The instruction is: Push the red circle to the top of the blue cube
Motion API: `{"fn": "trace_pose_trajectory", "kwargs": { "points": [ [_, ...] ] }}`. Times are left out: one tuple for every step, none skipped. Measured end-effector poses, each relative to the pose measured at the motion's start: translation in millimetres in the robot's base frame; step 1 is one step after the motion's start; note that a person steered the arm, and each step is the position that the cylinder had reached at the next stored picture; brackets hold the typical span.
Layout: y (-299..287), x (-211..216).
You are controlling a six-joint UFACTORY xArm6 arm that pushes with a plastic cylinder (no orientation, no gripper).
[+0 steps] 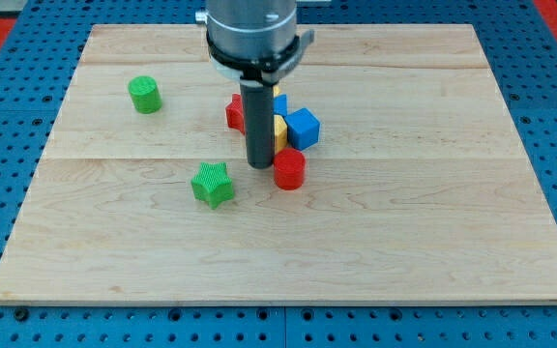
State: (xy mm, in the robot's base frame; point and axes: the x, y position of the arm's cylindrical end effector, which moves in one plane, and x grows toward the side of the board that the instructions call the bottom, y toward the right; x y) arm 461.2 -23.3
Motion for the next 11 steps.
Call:
{"fn": "trace_pose_trajectory", "kwargs": {
  "points": [
    [-40.5,39.6],
    [10.5,27.8],
    [25.4,-6.2],
    [47.4,-18.6],
    [71.0,-26.2],
    [87.6,-26.2],
    [112.8,-25.7],
    [134.5,-25.7],
    [170.3,-24.7],
    [188.7,-32.9],
    [190.2,-43.7]
  ]
}}
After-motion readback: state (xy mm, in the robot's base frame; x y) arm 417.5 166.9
